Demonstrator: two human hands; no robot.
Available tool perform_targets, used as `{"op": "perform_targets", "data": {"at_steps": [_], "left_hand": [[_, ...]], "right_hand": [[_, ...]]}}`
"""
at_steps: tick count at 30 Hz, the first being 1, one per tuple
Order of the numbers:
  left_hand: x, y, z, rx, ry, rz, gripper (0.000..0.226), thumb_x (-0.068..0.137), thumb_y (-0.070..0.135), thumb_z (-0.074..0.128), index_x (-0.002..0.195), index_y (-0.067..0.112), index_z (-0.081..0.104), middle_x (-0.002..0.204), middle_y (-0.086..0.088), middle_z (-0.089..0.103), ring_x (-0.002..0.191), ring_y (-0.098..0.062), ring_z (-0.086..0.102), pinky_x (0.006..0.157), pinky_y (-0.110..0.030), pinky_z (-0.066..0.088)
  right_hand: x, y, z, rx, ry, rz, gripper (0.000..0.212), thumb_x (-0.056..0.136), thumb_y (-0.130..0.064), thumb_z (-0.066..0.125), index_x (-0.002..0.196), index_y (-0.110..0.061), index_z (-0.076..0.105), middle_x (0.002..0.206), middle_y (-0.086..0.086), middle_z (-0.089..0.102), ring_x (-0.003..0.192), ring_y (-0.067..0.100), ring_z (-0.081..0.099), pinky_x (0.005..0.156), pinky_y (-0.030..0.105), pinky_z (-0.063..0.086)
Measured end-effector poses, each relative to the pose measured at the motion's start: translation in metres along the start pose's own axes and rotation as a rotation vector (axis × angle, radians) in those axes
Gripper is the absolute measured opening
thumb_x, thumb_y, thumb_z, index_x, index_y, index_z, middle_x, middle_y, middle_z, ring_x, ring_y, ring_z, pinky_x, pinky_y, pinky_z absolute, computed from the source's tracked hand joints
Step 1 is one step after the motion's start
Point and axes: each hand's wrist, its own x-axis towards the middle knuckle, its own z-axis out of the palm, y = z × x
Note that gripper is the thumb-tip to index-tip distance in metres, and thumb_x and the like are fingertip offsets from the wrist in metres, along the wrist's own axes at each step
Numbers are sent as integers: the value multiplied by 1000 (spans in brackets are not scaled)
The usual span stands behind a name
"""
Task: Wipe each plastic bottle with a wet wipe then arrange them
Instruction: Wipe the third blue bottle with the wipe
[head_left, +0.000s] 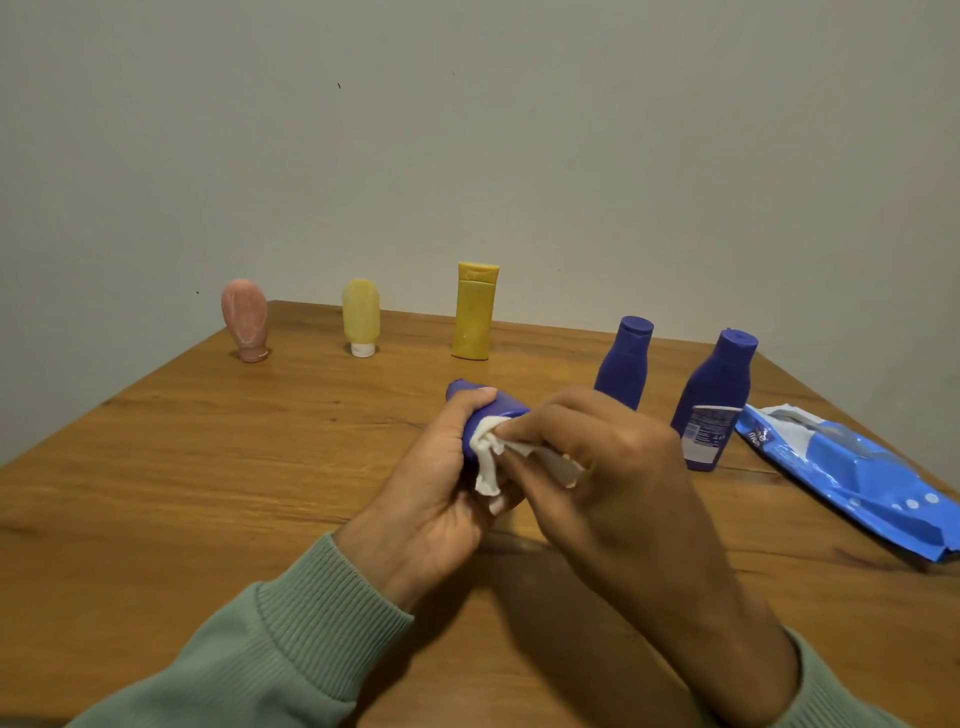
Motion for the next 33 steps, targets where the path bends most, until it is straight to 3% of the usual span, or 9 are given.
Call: {"op": "perform_targets", "data": {"at_steps": [4, 8, 10, 16, 20, 22, 25, 29, 33], "left_hand": [[1, -1, 0, 20, 4, 95, 29, 93, 26, 55, 73, 6, 54, 50, -4, 49, 33, -9, 40, 30, -16, 28], [2, -1, -4, -18, -29, -49, 36, 90, 35, 59, 65, 10, 51, 46, -1, 49, 37, -12, 49, 36, -19, 39], [4, -2, -4, -2, -1, -32, 37, 91, 34, 58, 64, 11, 50, 45, -1, 49, 34, -12, 49, 32, -17, 36], [6, -4, 1, -19, 13, 135, 22, 96, 26, 51, 95, 4, 49, 56, -7, 51, 36, -12, 42, 30, -21, 34], [5, -2, -2, -104, -6, -9, 28, 91, 32, 61, 83, 6, 55, 57, -6, 57, 45, -15, 59, 40, -24, 50], [4, -3, -2, -95, 14, 6, 27, 92, 31, 59, 82, 7, 53, 52, -5, 57, 41, -15, 56, 36, -24, 47], [5, -6, 2, -24, 33, 139, 24, 95, 28, 51, 88, 5, 48, 51, -5, 48, 33, -12, 40, 29, -19, 32], [3, -5, 4, -34, 33, 159, 22, 96, 28, 51, 103, 9, 43, 51, -4, 40, 37, -12, 36, 32, -19, 30], [-1, -5, 4, -34, 37, 154, 23, 96, 29, 52, 103, 7, 46, 53, -4, 42, 38, -11, 36, 32, -20, 31]], "right_hand": [[0, 4, 1, -37, 82, 33, 22, 79, -27, 59, 94, -13, 67, 89, 0, 65, 76, 13, 61, 64, 31, 56], [-4, -4, 12, -17, 17, -38, 23, 82, -31, 52, 92, -15, 66, 88, 0, 64, 74, 16, 61, 61, 34, 55], [-2, 1, 10, 5, 6, -35, 21, 82, -29, 55, 92, -15, 67, 88, 0, 65, 74, 15, 61, 62, 34, 55], [3, 17, 3, -2, 140, 50, 15, 78, -19, 65, 90, -10, 68, 85, 0, 65, 74, 11, 60, 64, 29, 55], [-4, 6, 16, 49, 49, -28, 21, 83, -29, 56, 93, -14, 66, 90, 0, 65, 78, 15, 61, 64, 33, 54], [-3, 8, 14, 46, 35, -28, 24, 83, -32, 54, 94, -15, 66, 91, -1, 65, 78, 15, 60, 64, 34, 54], [3, 19, 2, 32, 98, 39, 18, 82, -26, 61, 93, -13, 67, 87, -3, 64, 74, 7, 59, 65, 24, 53], [8, 29, -11, 17, 180, 99, 15, 78, -14, 73, 92, -13, 69, 83, -12, 59, 73, -8, 54, 68, 1, 42], [9, 27, -15, 37, 158, 114, 15, 77, -19, 73, 92, -16, 70, 81, -15, 58, 75, -7, 57, 67, 0, 41]]}}
